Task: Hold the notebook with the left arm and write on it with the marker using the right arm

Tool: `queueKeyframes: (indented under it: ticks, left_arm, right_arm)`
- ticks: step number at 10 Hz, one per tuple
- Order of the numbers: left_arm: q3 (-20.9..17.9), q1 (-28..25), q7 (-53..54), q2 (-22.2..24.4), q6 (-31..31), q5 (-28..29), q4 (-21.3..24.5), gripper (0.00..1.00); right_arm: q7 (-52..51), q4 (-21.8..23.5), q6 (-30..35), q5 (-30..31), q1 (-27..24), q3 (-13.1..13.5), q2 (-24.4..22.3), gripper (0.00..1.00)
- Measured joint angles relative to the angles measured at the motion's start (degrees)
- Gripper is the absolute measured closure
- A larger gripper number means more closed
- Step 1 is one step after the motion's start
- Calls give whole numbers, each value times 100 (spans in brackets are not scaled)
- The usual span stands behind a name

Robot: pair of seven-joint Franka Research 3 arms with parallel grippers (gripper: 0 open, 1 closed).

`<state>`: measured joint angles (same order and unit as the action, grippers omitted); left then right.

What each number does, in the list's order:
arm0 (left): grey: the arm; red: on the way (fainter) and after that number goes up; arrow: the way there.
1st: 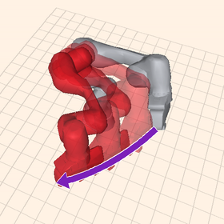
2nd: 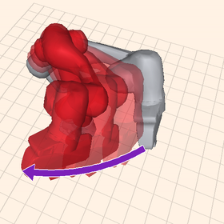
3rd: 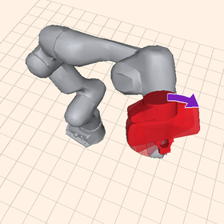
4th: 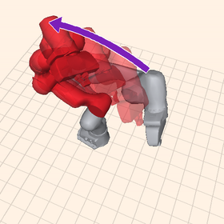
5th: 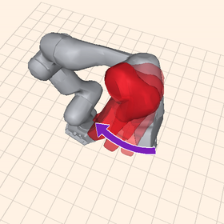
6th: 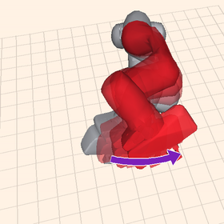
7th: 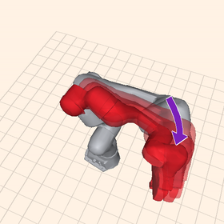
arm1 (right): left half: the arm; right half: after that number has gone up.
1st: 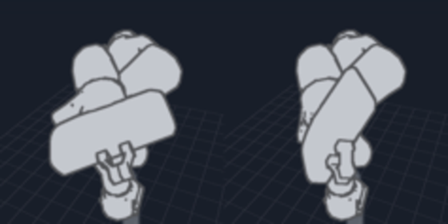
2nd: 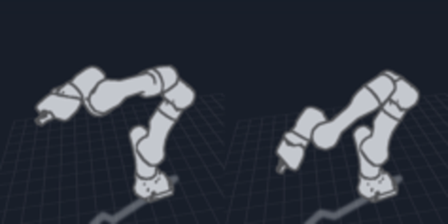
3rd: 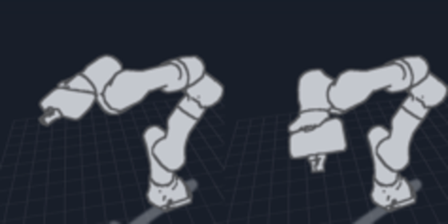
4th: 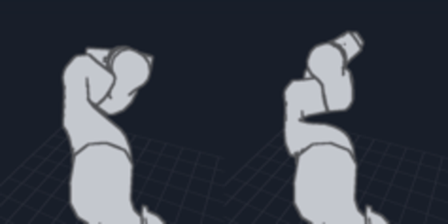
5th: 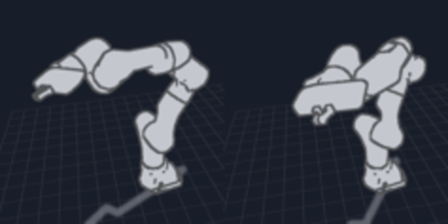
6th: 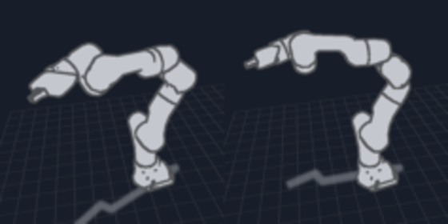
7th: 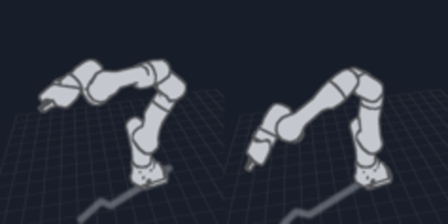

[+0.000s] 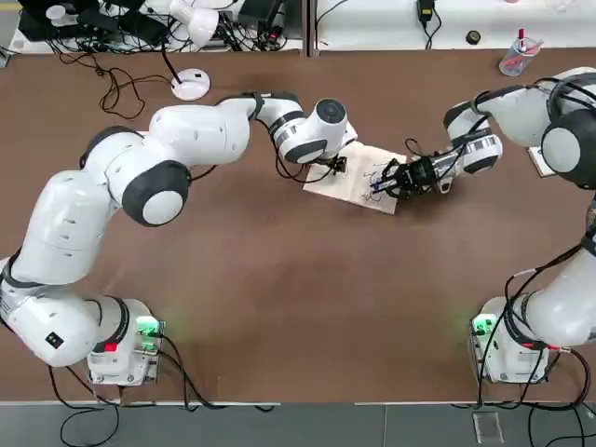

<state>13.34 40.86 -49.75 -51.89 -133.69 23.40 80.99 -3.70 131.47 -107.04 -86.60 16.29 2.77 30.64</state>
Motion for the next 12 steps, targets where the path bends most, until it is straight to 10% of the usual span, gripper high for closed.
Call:
queueKeyframes:
  ticks: [12]
  left_arm:
    - [0, 0, 0, 0, 0, 0, -2, 0]
  right_arm:
    - [-136, -124, 1, 238, -105, 220, 0, 83]
